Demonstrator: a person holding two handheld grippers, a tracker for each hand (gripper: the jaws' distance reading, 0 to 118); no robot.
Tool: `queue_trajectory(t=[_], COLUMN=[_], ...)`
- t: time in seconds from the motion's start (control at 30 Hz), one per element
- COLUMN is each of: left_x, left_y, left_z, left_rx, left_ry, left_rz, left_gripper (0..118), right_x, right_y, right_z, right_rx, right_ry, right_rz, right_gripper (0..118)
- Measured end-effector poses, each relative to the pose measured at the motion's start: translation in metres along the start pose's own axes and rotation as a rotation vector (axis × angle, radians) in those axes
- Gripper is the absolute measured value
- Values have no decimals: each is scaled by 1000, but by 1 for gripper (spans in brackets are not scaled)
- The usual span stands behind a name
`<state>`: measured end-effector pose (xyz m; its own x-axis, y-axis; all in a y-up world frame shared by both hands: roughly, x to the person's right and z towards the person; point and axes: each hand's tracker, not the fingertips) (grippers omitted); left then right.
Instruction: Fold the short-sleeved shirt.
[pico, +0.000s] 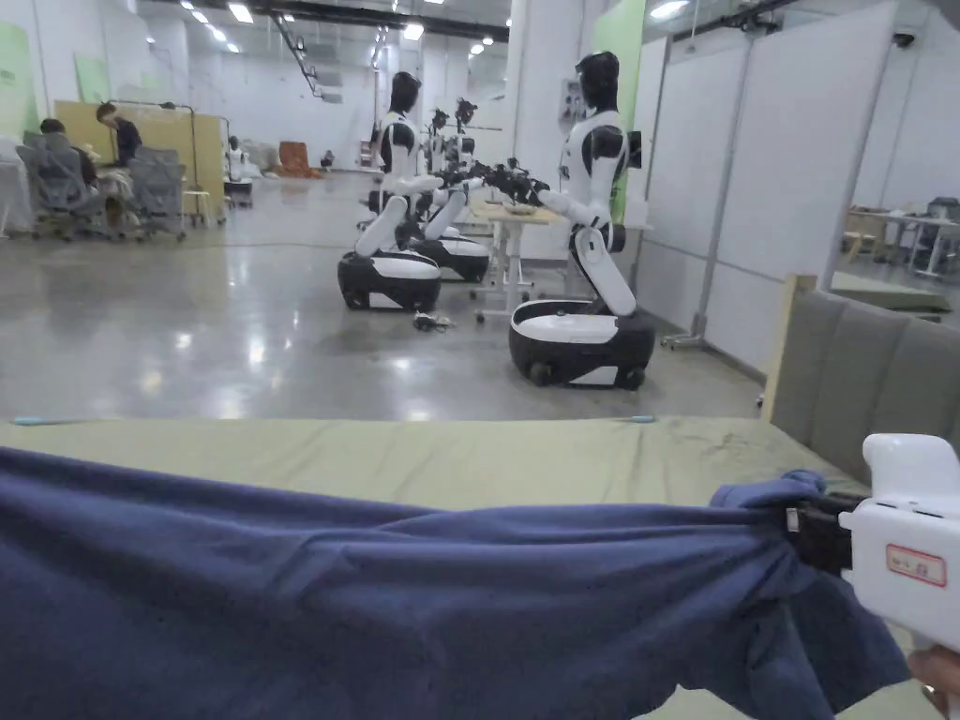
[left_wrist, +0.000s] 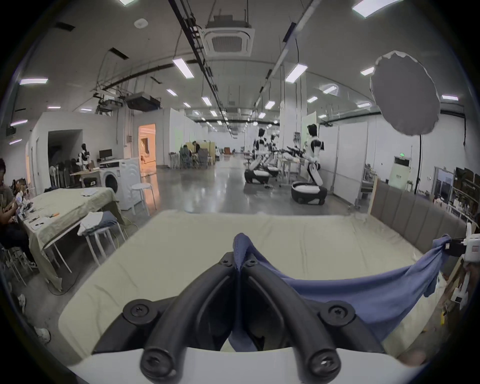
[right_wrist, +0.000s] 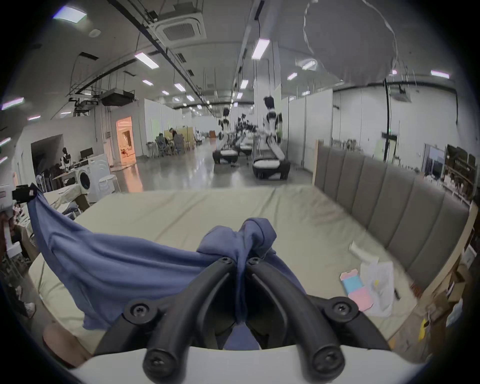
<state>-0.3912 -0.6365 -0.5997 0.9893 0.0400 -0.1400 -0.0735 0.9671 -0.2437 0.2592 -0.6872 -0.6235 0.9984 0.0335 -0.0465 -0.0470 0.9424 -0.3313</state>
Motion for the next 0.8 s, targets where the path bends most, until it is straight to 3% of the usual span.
queue_trajectory(t=[0.3,0.5,0.8], left_x=[-13,-19,-4], left_y=[97,142,163], left_z=[-15,-96,-219], left_rx=[74,89,95], left_ry=[62,122,220], left_rz=[69,106,9], left_gripper=[0,0,0], right_x=[-21,-47,-55], right_y=[129,186,228], right_z=[-33,-101,-220], right_rx=[106,145,159], right_ry=[-1,-30,-61], right_rz=[64,61,24], right_gripper=[4,4,4])
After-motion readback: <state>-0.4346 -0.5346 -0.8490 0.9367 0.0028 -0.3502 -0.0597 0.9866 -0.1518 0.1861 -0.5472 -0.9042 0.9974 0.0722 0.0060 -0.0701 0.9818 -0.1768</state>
